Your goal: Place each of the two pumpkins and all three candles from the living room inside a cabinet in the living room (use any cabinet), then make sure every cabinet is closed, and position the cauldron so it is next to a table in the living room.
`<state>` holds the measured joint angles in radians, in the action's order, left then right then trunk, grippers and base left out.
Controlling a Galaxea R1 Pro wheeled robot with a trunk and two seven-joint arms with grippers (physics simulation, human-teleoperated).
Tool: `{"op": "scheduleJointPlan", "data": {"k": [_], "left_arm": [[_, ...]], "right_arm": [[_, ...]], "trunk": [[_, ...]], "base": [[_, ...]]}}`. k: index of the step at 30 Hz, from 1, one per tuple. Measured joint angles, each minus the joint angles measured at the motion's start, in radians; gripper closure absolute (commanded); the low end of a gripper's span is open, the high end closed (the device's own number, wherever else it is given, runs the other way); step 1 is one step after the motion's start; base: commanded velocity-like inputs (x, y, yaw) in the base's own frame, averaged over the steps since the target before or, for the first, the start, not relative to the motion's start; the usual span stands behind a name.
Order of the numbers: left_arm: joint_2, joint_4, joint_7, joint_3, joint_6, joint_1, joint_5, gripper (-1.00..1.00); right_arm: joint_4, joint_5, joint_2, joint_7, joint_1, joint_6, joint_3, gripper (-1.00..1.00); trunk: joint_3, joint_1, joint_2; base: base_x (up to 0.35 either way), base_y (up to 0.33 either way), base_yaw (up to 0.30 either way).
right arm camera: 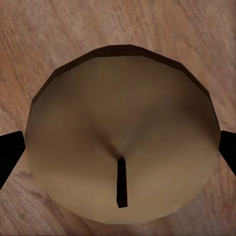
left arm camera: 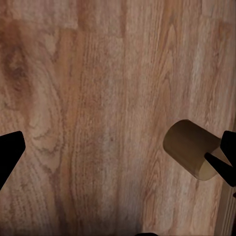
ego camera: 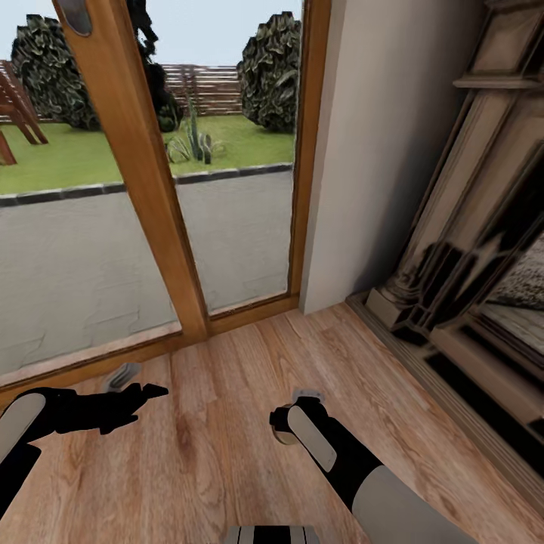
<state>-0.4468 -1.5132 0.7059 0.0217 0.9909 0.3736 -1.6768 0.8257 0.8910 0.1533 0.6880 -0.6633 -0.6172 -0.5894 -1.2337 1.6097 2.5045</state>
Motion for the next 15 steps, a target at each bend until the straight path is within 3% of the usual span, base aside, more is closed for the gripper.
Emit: {"op": "scheduleJointPlan", "data": {"k": [11, 15], "left_arm": [[0.000, 0.000, -0.002, -0.001, 0.001, 0.000, -0.002, -1.00], [0.000, 0.000, -0.002, -0.001, 0.000, 0.000, -0.001, -1.00]], "right_arm": [[0.000, 0.001, 0.001, 0.000, 0.000, 0.000, -0.001, 1.00], [0.000, -0.001, 0.002, 0.000, 0.000, 0.000, -0.001, 1.00]], "trunk": [[-0.017, 0.000, 0.000], [-0.008, -0.002, -0.001]], "base": [[0.000, 0.000, 0.000], [0.000, 0.000, 0.000]]}}
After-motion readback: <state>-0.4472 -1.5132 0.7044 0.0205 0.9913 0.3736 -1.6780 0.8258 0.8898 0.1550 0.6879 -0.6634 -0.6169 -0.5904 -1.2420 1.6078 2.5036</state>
